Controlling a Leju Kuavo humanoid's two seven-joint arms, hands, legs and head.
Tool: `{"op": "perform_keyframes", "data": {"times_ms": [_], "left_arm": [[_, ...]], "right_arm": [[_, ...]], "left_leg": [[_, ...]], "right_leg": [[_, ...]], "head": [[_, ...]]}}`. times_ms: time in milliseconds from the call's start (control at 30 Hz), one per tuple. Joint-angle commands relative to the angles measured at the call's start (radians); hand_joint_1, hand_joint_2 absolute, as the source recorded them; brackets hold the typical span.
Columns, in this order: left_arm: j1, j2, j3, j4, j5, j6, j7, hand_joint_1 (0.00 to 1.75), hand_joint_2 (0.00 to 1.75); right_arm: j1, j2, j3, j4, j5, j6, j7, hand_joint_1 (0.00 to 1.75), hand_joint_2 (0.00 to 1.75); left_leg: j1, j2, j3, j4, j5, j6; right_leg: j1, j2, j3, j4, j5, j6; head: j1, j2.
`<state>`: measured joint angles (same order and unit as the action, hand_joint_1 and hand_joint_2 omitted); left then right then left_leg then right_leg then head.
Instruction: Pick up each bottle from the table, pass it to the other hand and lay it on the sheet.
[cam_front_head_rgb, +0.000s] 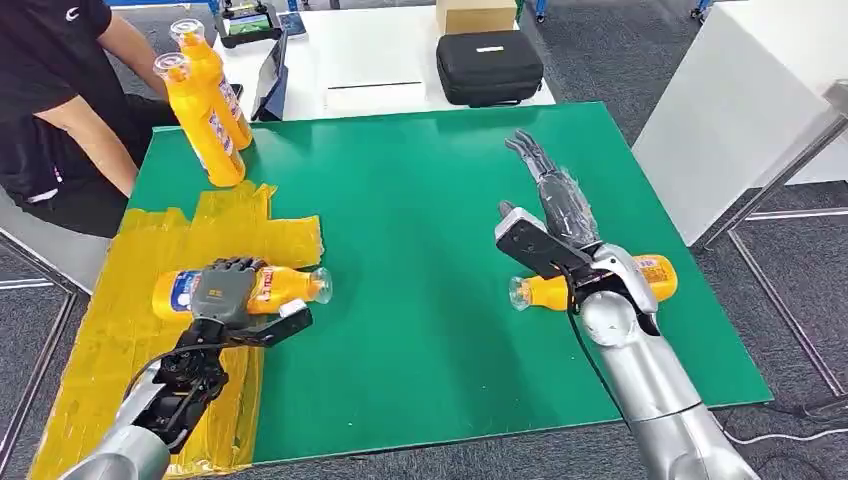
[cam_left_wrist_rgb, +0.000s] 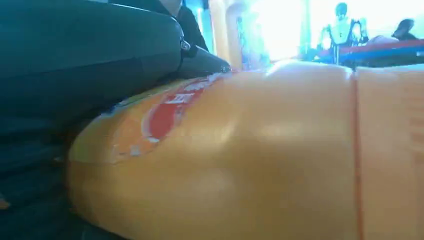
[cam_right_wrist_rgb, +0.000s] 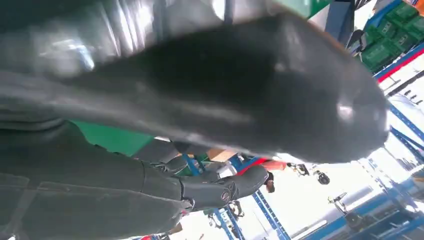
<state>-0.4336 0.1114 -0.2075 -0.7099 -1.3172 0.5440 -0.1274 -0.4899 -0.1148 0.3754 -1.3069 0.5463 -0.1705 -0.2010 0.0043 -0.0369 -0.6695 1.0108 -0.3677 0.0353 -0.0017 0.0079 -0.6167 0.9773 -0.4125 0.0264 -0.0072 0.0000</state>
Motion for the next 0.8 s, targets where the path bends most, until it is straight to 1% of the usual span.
{"op": "perform_keyframes", "data": {"times_ms": [33, 67, 100, 200, 233, 267, 300, 367, 400, 467, 500, 567, 633, 667, 700, 733, 767, 800], "left_arm": [[-0.091, 0.001, -0.046, 0.137, -0.014, -0.045, 0.037, 0.00, 0.00], [-0.090, 0.000, -0.041, 0.130, -0.009, -0.050, 0.034, 0.00, 0.00], [-0.090, 0.000, -0.041, 0.130, -0.009, -0.050, 0.034, 0.00, 0.00], [-0.091, 0.004, -0.036, 0.111, -0.011, -0.056, 0.038, 0.00, 0.00], [-0.086, 0.005, -0.031, 0.096, -0.017, -0.040, 0.048, 0.00, 0.00], [-0.080, 0.008, -0.027, 0.082, -0.030, -0.024, 0.067, 0.00, 0.00], [-0.074, 0.008, -0.023, 0.072, -0.038, -0.016, 0.073, 0.00, 0.00], [-0.072, 0.009, -0.022, 0.069, -0.038, -0.016, 0.073, 0.00, 0.00], [-0.072, 0.009, -0.022, 0.069, -0.038, -0.016, 0.073, 0.00, 0.00], [-0.072, 0.009, -0.022, 0.069, -0.038, -0.016, 0.073, 0.00, 0.00], [-0.072, 0.009, -0.022, 0.069, -0.038, -0.016, 0.073, 0.00, 0.00], [-0.062, 0.010, -0.020, 0.052, -0.040, 0.003, 0.070, 0.00, 0.00], [-0.047, 0.015, -0.016, 0.028, -0.066, 0.031, 0.102, 0.00, 0.00], [-0.042, 0.013, -0.004, 0.018, -0.056, 0.031, 0.093, 0.00, 0.00], [-0.029, 0.013, 0.020, -0.008, -0.037, 0.060, 0.088, 0.00, 0.00], [-0.017, 0.002, 0.053, -0.033, 0.022, 0.078, 0.054, 0.00, 0.00], [-0.003, 0.001, 0.077, -0.067, 0.079, 0.088, 0.008, 0.00, 0.00], [0.026, -0.008, 0.125, -0.139, 0.196, 0.118, -0.064, 0.00, 0.00]], "right_arm": [[-0.051, -0.019, 0.038, 0.064, -0.016, 0.006, 0.005, 0.00, 0.00], [-0.050, -0.021, 0.039, 0.063, -0.017, 0.007, 0.006, 0.00, 0.00], [-0.050, -0.021, 0.039, 0.063, -0.017, 0.007, 0.006, 0.00, 0.00], [-0.052, -0.022, 0.040, 0.064, -0.019, 0.009, 0.008, 0.00, 0.00], [-0.052, -0.023, 0.040, 0.062, -0.022, 0.010, 0.010, 0.00, 0.00], [-0.048, -0.023, 0.038, 0.057, -0.023, 0.011, 0.011, 0.00, 0.00], [-0.044, -0.023, 0.037, 0.054, -0.023, 0.013, 0.011, 0.00, 0.00], [-0.042, -0.024, 0.037, 0.053, -0.023, 0.013, 0.011, 0.00, 0.00], [-0.042, -0.024, 0.037, 0.053, -0.023, 0.013, 0.011, 0.00, 0.00], [-0.042, -0.024, 0.037, 0.053, -0.023, 0.013, 0.011, 0.00, 0.00], [-0.042, -0.024, 0.037, 0.053, -0.023, 0.013, 0.011, 0.00, 0.00], [-0.039, -0.024, 0.037, 0.051, -0.024, 0.013, 0.011, 0.00, 0.00], [-0.029, -0.023, 0.032, 0.046, -0.025, 0.014, 0.012, 0.00, 0.00], [-0.024, -0.023, 0.030, 0.044, -0.024, 0.014, 0.012, 0.00, 0.00], [-0.014, -0.027, 0.029, 0.037, -0.017, 0.010, 0.012, 0.00, 0.00], [-0.007, -0.033, 0.029, 0.030, -0.008, 0.010, 0.016, 0.00, 0.00], [0.005, -0.045, 0.025, 0.020, -0.002, 0.011, 0.019, 0.00, 0.00], [0.028, -0.066, 0.017, -0.005, 0.019, 0.009, 0.029, 0.00, 0.00]], "left_leg": [[0.000, 0.002, 0.003, 0.001, -0.001, -0.001], [-0.001, 0.003, 0.006, 0.001, -0.003, -0.001], [0.000, 0.002, 0.003, 0.000, -0.001, -0.001], [0.000, 0.002, 0.005, 0.001, -0.002, -0.001], [0.000, 0.002, 0.003, 0.001, -0.001, -0.001], [0.000, 0.003, 0.005, 0.001, -0.003, -0.001], [0.000, 0.002, 0.002, 0.000, -0.001, -0.001], [0.000, 0.002, 0.002, 0.000, -0.001, -0.001], [0.000, 0.003, 0.005, 0.001, -0.003, -0.001], [0.000, 0.001, 0.002, 0.000, -0.001, -0.001], [0.000, 0.002, 0.005, 0.001, -0.002, -0.001], [0.000, 0.003, 0.005, 0.001, -0.002, -0.001], [0.000, 0.002, 0.003, 0.000, -0.001, -0.001], [0.000, 0.003, 0.005, 0.001, -0.003, -0.001], [0.000, 0.002, 0.003, 0.000, -0.002, -0.001], [0.000, 0.003, 0.006, 0.001, -0.003, -0.001], [0.000, 0.002, 0.003, 0.000, -0.001, -0.001], [0.000, 0.003, 0.006, 0.001, -0.003, -0.001]], "right_leg": [[0.000, 0.000, 0.003, 0.000, -0.001, 0.000], [0.000, 0.000, 0.006, 0.000, -0.003, 0.000], [0.000, 0.000, 0.003, 0.000, -0.001, 0.000], [0.000, -0.001, 0.005, 0.001, -0.002, 0.000], [0.000, 0.000, 0.003, 0.000, -0.001, 0.000], [0.000, -0.001, 0.005, 0.001, -0.003, 0.000], [0.000, 0.000, 0.003, 0.000, -0.001, 0.000], [0.000, 0.000, 0.003, 0.000, -0.001, 0.000], [0.000, 0.000, 0.005, 0.001, -0.002, 0.000], [0.000, 0.000, 0.003, 0.000, -0.001, 0.000], [0.000, 0.000, 0.005, 0.000, -0.002, 0.000], [0.000, 0.000, 0.005, 0.001, -0.002, 0.000], [0.000, 0.000, 0.003, 0.000, -0.001, 0.000], [0.000, 0.000, 0.005, 0.000, -0.002, 0.000], [0.000, 0.000, 0.004, 0.000, -0.001, 0.000], [0.001, 0.000, 0.006, 0.000, -0.002, 0.000], [0.001, 0.000, 0.004, -0.001, -0.001, 0.000], [0.001, 0.000, 0.007, 0.000, -0.003, 0.000]], "head": [[0.000, 0.000], [0.000, 0.000], [0.000, 0.000], [0.000, 0.000], [0.000, 0.000], [0.000, 0.000], [0.000, 0.000], [0.000, 0.000], [0.000, 0.000], [0.000, 0.000], [0.000, 0.000], [0.000, 0.000], [0.000, 0.000], [0.000, 0.000], [0.000, 0.000], [0.000, 0.000], [0.000, 0.000], [0.000, 0.000]]}}
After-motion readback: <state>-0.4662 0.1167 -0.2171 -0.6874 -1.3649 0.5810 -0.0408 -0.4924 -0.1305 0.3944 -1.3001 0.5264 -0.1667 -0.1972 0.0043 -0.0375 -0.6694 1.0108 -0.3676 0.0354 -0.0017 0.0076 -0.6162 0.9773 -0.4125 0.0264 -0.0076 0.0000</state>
